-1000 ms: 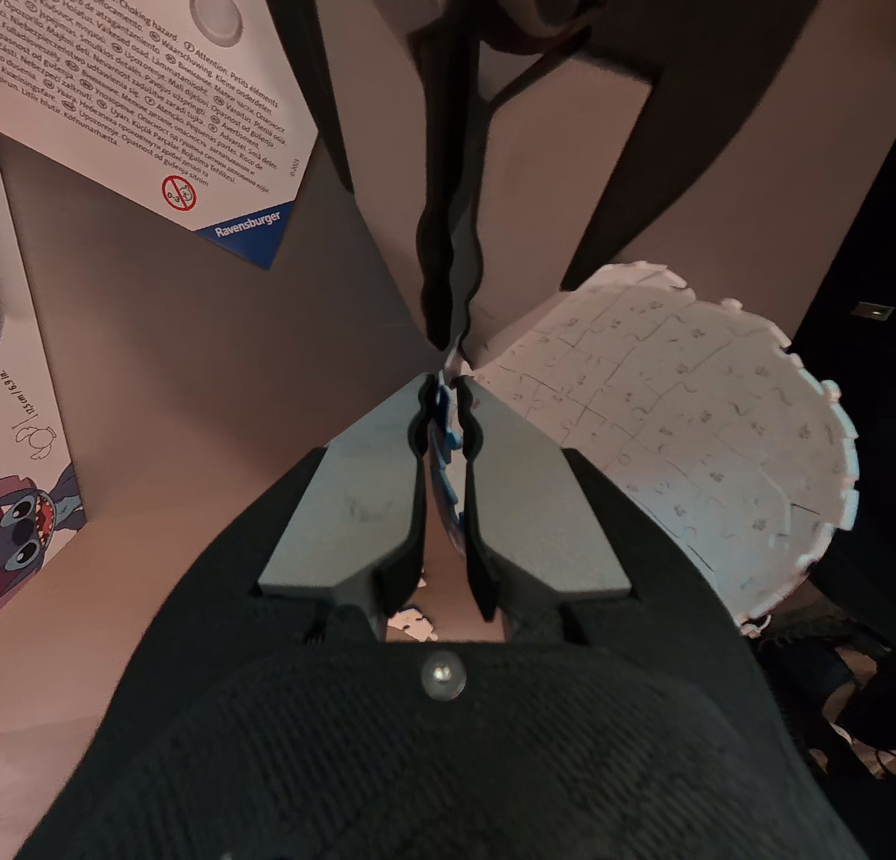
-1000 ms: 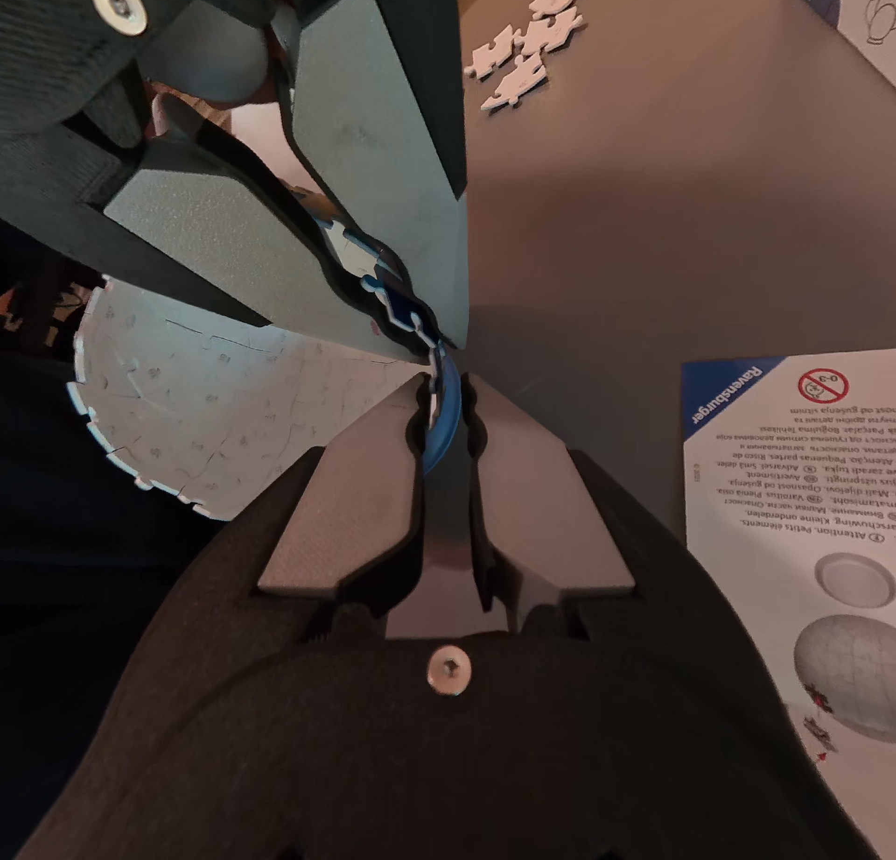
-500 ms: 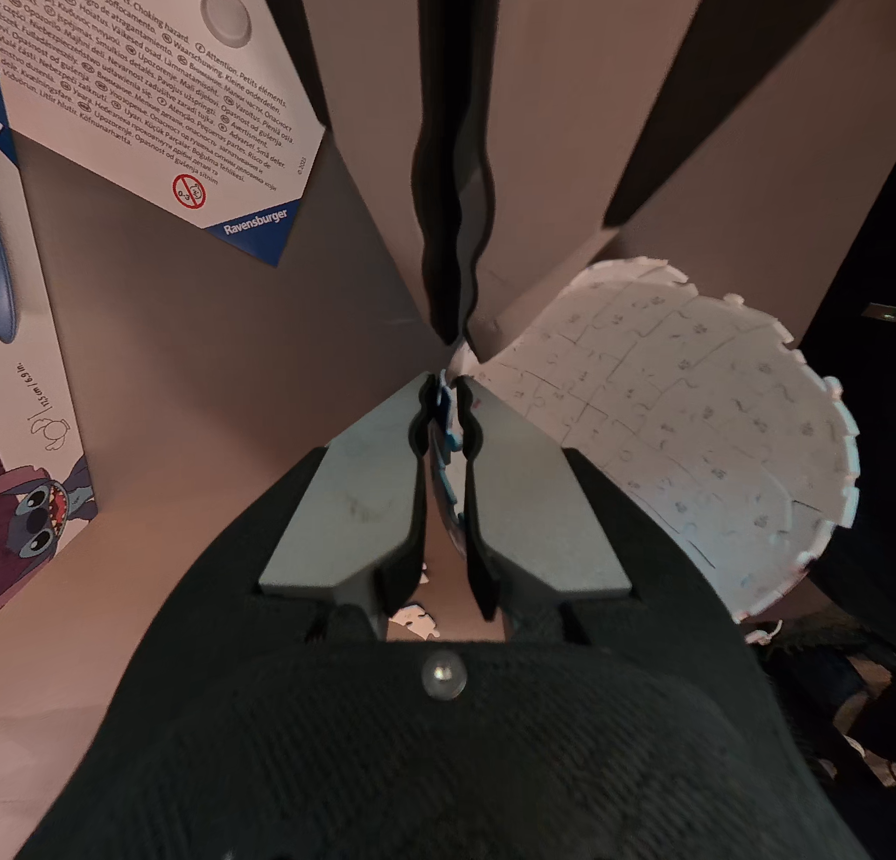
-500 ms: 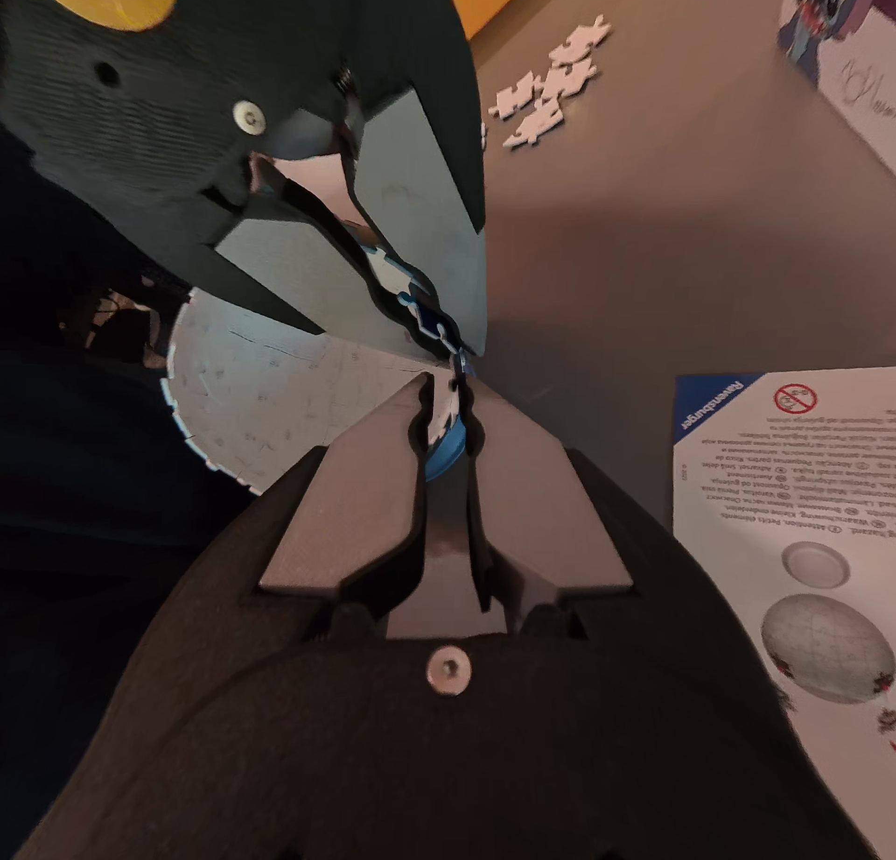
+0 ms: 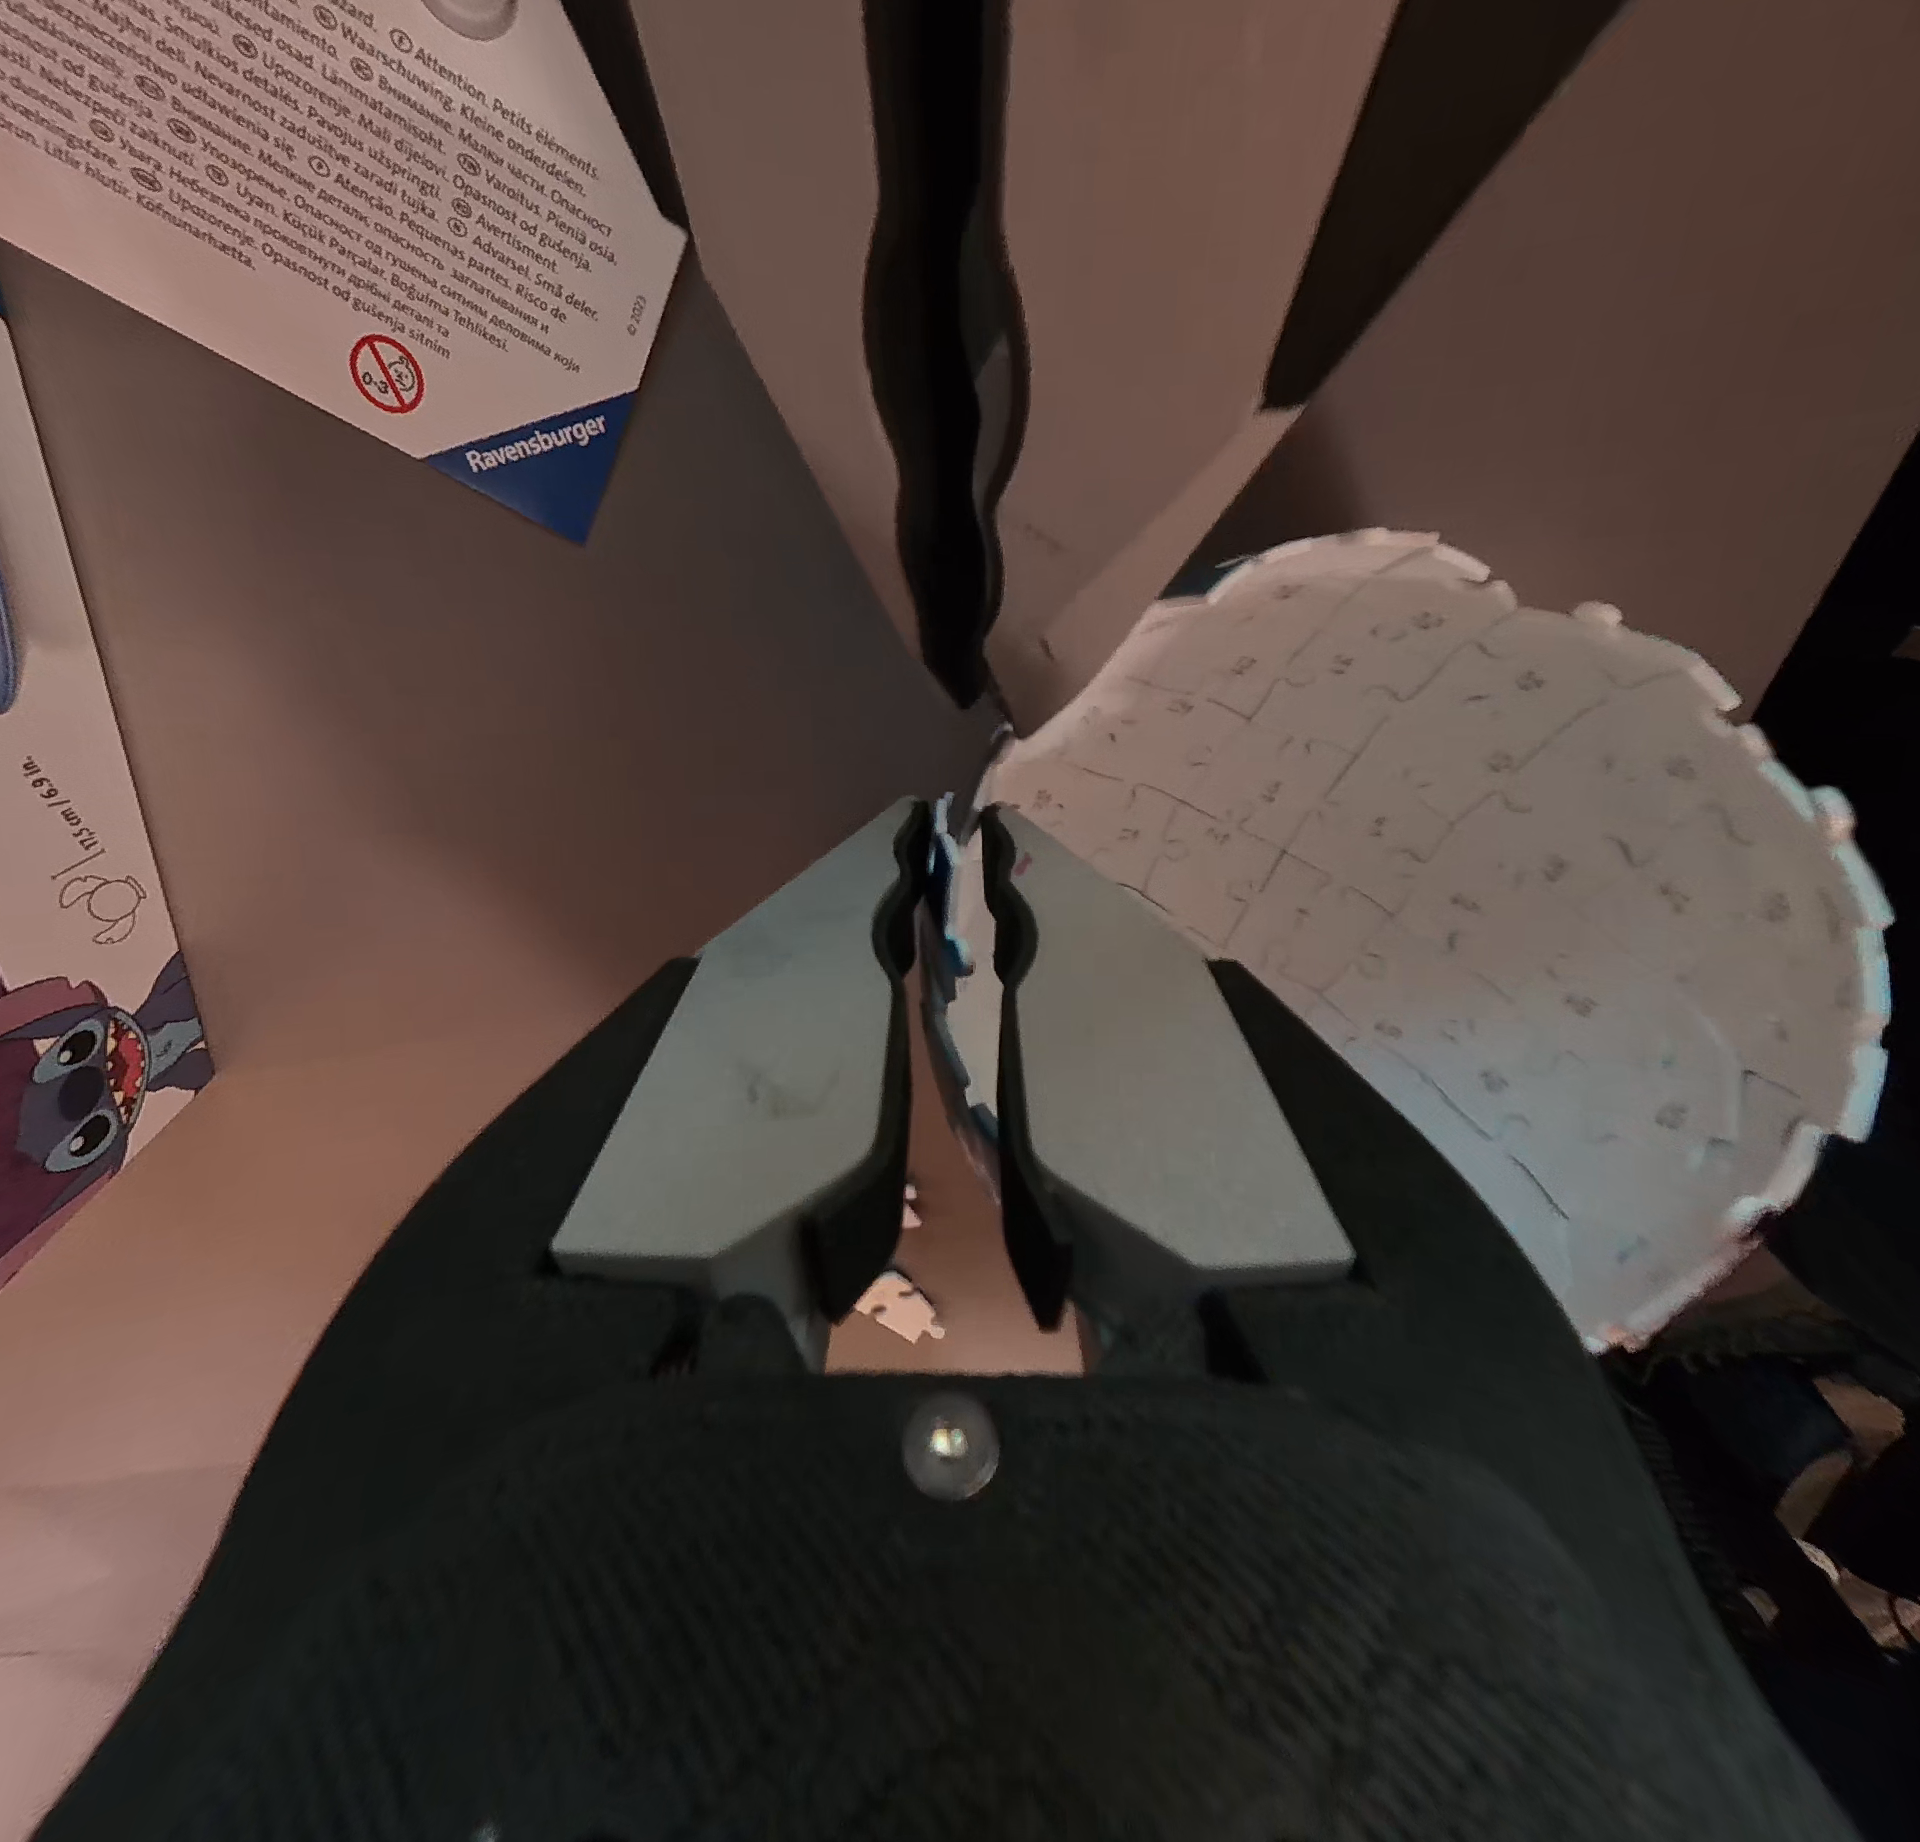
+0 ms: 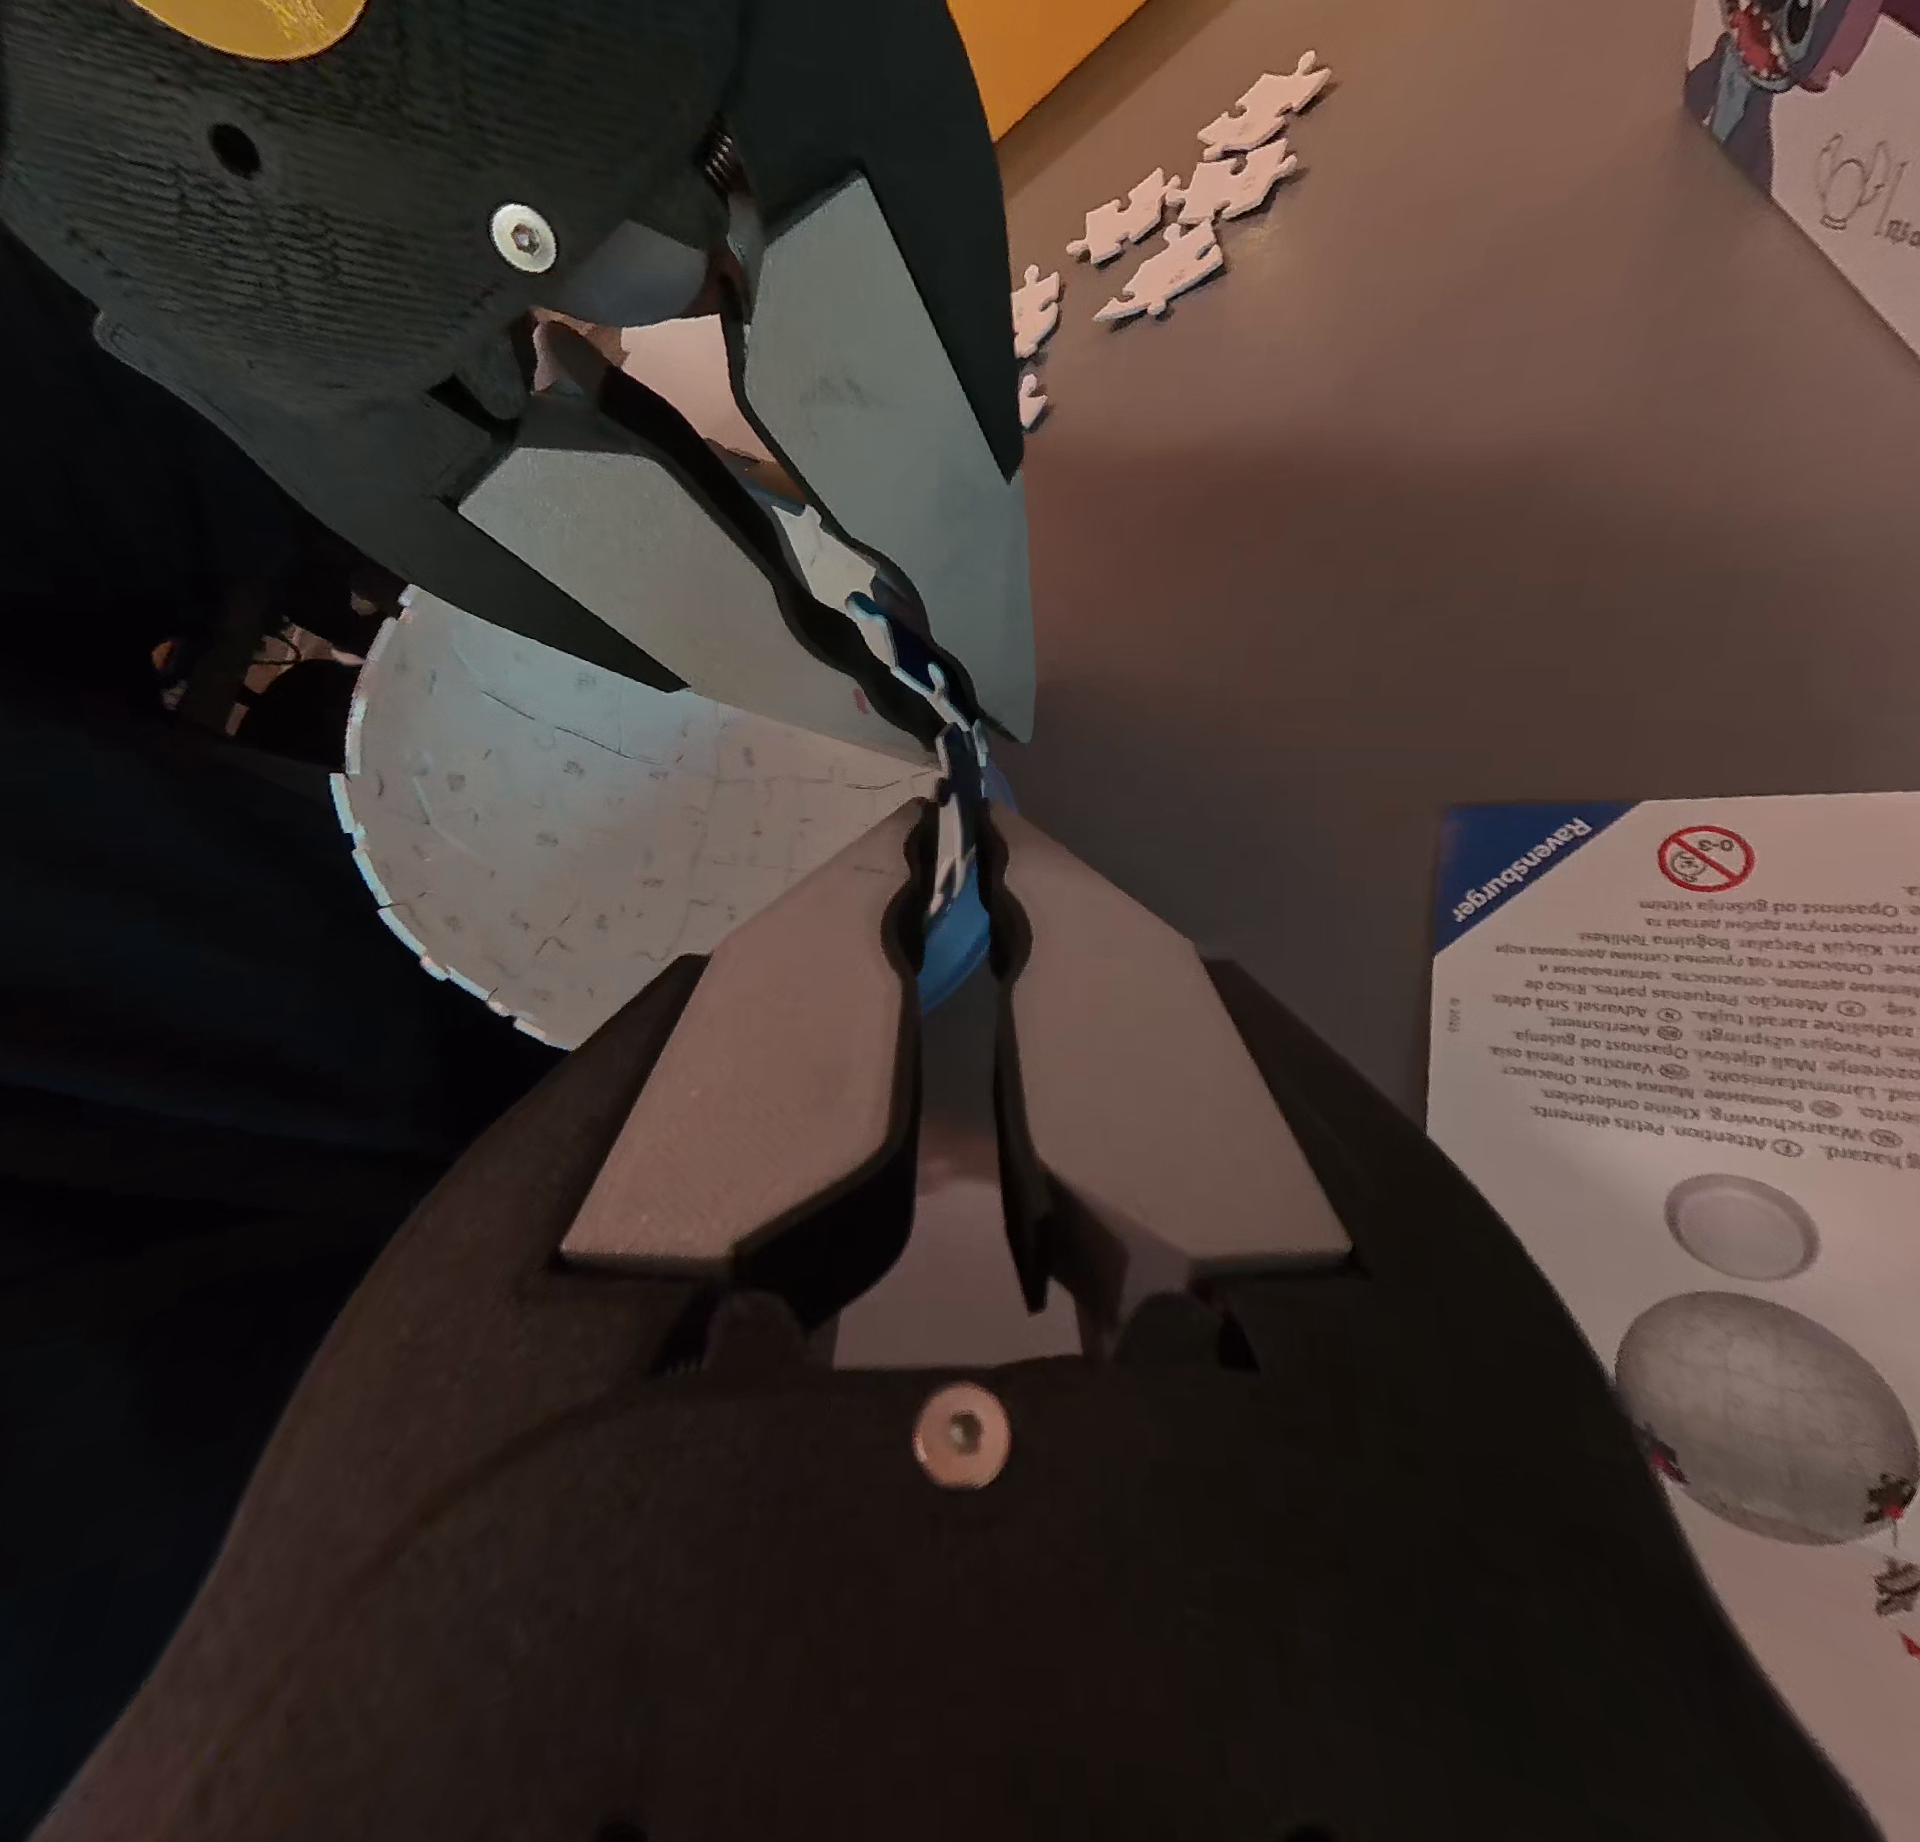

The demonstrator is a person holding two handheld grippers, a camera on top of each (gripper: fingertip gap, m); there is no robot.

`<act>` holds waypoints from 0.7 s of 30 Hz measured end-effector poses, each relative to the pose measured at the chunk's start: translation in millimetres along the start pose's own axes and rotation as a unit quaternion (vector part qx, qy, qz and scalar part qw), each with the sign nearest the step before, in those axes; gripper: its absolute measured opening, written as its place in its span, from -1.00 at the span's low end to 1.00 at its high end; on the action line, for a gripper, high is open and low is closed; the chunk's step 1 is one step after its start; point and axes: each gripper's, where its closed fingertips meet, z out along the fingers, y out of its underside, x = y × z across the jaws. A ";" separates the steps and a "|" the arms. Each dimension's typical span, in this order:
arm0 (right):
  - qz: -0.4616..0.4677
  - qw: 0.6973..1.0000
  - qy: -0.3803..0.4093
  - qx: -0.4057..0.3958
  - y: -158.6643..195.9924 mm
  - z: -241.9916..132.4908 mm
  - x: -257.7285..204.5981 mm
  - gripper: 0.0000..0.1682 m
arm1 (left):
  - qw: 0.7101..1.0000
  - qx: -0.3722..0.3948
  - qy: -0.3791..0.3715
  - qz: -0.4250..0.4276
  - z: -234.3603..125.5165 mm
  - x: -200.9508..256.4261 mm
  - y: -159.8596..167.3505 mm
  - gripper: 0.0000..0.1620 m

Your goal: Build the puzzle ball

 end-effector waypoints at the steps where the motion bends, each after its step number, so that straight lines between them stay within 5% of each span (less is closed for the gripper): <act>1: -0.002 1.000 0.000 0.000 0.0 -0.2 0.0 -0.96 | 1.000 -0.005 0.000 -0.001 0.6 -0.3 1.6 -0.91; 21: -0.016 0.999 0.026 -0.022 9.1 6.7 7.8 -0.90 | 0.993 -0.024 0.109 -0.031 11.2 6.8 1.7 -0.93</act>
